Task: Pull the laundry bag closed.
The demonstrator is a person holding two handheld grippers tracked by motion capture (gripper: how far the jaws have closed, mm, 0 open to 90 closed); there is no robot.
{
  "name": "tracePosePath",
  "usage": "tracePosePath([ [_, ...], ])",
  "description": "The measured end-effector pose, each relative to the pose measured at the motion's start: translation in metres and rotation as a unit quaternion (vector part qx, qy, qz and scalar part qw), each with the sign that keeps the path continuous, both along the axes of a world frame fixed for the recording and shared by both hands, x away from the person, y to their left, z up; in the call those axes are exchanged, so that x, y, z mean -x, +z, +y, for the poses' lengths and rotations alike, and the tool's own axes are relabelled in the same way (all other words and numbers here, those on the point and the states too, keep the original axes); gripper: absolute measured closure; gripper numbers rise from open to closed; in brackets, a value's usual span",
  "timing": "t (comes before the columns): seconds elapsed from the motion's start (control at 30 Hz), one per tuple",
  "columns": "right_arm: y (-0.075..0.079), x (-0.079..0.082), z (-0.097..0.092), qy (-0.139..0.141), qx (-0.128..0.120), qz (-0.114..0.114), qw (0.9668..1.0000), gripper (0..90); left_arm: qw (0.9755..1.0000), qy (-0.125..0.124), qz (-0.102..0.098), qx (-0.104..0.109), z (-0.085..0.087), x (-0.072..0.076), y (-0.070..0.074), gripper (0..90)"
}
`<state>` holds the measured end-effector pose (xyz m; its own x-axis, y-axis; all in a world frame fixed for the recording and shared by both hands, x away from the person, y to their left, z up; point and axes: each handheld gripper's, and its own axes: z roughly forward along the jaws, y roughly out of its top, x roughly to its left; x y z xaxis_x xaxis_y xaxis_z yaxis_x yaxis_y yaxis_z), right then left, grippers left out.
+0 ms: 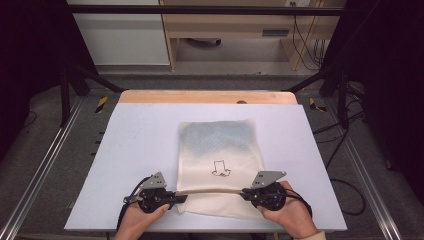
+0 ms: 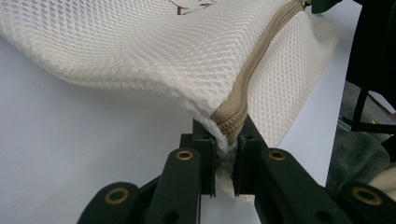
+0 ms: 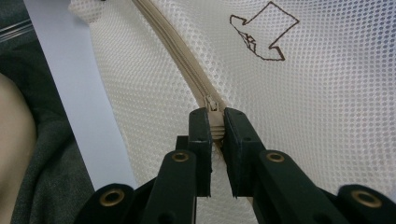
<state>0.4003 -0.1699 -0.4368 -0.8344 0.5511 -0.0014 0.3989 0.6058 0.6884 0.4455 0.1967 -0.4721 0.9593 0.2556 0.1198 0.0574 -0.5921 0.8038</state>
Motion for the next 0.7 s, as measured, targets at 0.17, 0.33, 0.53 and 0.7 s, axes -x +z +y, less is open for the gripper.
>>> tracePosePath([
  [0.17, -0.0010, 0.0008, -0.0027, -0.003, -0.001, 0.001, 1.0000, 82.2, 1.0000, 0.000, -0.002, 0.001, 0.0000, 0.0003, 0.0009, 82.0],
  [0.33, -0.0023, 0.0003, -0.0029, -0.001, -0.001, 0.000, 1.0000, 82.2, 1.0000, 0.000, -0.004, 0.000, 0.0001, -0.0001, 0.0016, 82.0],
  [0.53, -0.0019, 0.0006, -0.0035, -0.002, 0.002, 0.000, 1.0000, 82.2, 1.0000, 0.001, -0.004, -0.001, 0.0001, -0.0001, 0.0017, 81.9],
  [0.7, -0.0020, 0.0007, -0.0038, -0.002, 0.002, 0.000, 1.0000, 82.2, 1.0000, 0.001, -0.004, 0.000, 0.0001, 0.0000, 0.0015, 81.9],
])
